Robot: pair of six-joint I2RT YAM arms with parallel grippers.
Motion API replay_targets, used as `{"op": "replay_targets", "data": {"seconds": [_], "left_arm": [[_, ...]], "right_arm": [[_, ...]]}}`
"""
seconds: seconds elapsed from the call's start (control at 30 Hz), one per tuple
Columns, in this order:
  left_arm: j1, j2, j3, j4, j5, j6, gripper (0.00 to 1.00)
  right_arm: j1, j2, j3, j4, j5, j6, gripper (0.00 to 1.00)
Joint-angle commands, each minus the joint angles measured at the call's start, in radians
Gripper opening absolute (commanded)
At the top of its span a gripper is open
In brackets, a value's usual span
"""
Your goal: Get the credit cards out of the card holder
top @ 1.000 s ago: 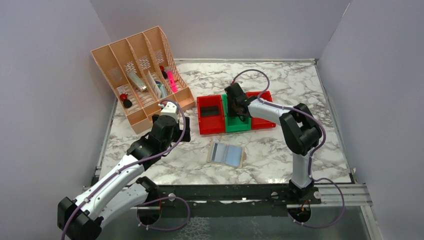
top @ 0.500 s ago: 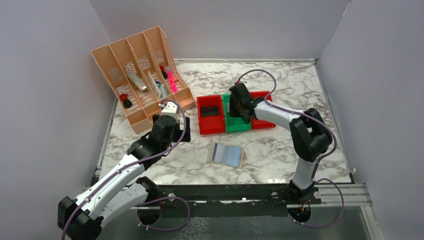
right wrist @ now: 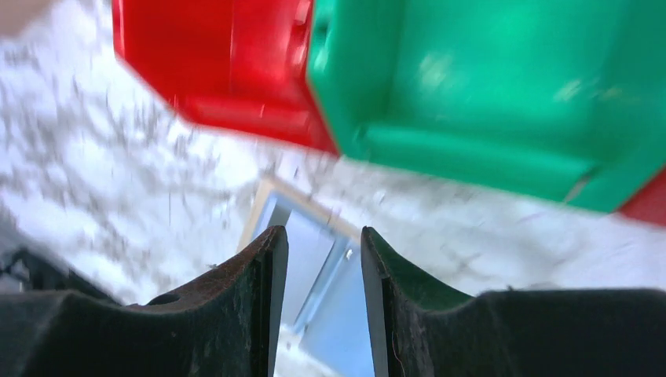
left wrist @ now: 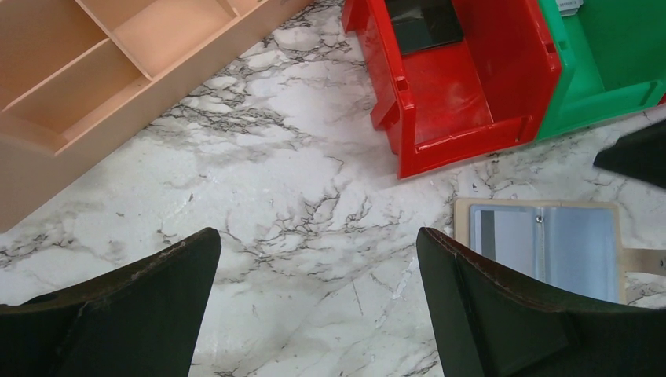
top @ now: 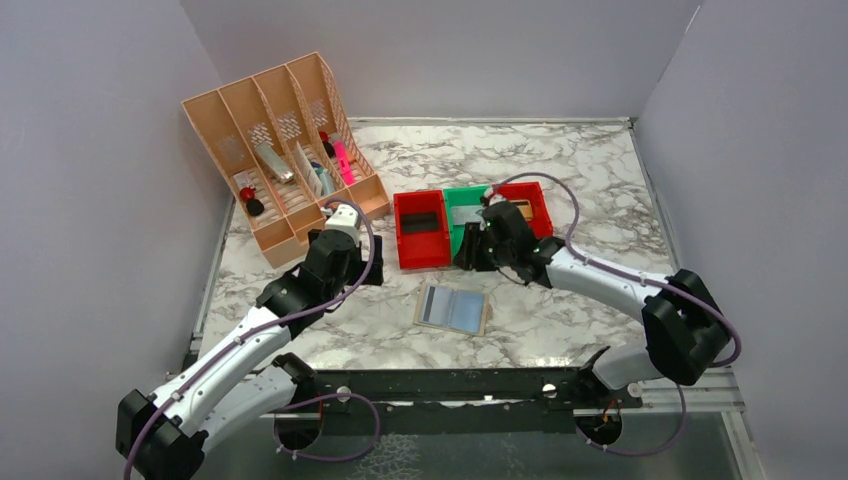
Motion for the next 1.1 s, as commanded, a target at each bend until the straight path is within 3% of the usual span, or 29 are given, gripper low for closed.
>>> {"op": "replay_targets", "data": {"seconds": [0.0,0.3,0.5,0.6,0.8,1.07], "left_arm": [[0.005,0.013,0.005,-0.009,0.049,0.001,0.99],[0.005,0.008,0.014,-0.011,0.115,-0.01,0.99],[0.005,0.034,0.009,0.055,0.302,-0.052,0.95],[0.005,0.089,-0.007,0.13,0.445,-0.102,0.88],[0.004,0.21,-0.078,0.259,0.637,-0.166,0.55],[-0.001,0.285,-0.156,0.391,0.707,-0.211,0.48]], "right_arm": [[0.1,-0.059,-0.096,0.084,-0.094,0.091,0.44],[0.157,-0.036,-0.243,0.253,-0.211,0.217,0.43],[0.161,0.063,-0.27,0.27,-0.148,0.293,0.4],[0.161,0.119,-0.284,0.304,-0.167,0.304,0.38],[0.161,0.136,-0.362,0.356,-0.116,0.382,0.36],[0.16,0.168,-0.351,0.395,-0.167,0.356,0.29]]}}
